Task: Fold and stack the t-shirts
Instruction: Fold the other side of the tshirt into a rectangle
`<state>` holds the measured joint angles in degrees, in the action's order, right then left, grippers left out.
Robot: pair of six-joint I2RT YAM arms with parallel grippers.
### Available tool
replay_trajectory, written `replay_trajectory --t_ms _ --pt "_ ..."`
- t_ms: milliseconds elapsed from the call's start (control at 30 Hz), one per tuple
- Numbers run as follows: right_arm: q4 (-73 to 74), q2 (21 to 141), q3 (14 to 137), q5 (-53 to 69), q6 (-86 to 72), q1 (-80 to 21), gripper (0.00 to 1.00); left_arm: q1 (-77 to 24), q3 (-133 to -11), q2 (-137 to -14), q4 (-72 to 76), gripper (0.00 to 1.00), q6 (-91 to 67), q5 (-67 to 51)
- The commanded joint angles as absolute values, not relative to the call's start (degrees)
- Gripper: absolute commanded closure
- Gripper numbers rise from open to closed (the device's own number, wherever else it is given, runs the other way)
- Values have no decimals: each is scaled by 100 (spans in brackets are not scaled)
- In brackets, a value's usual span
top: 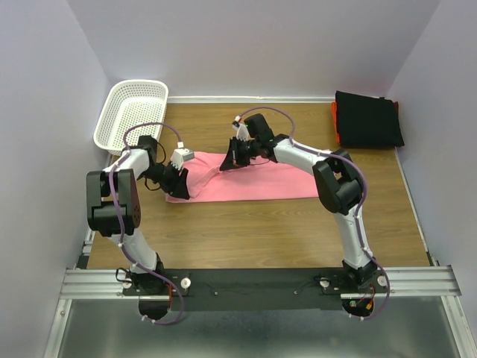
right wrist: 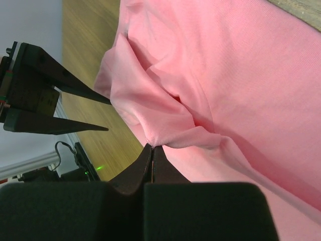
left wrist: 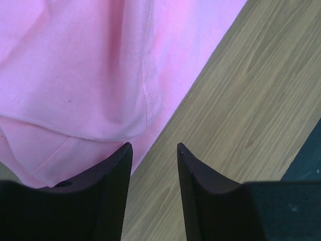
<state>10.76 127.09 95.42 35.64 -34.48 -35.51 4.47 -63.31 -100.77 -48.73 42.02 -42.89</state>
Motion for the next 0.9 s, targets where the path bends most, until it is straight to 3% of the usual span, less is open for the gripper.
replay_trajectory --t_ms 0,233,333,367,500,867 --pt "1081 12797 9624 3709 -3463 -3525 99 404 -6381 -10230 -4597 51 4000 -4658" --pt "1081 12814 9633 3727 -3489 -3525 100 387 -6442 -10397 -4403 54 3815 -4808" --pt "1081 12814 9633 3735 -3489 -3524 99 378 -6495 -10406 -4421 70 3806 -4887" --pt "1081 12814 9624 3744 -3489 -3507 100 378 -6513 -10389 -4421 81 3814 -4904" --pt "1081 12806 9633 3744 -3480 -3472 99 387 -6653 -10222 -4517 100 3814 -4887" --pt "1064 12850 9677 3735 -3472 -3393 100 501 -7549 -10397 -4403 100 3560 -4711"
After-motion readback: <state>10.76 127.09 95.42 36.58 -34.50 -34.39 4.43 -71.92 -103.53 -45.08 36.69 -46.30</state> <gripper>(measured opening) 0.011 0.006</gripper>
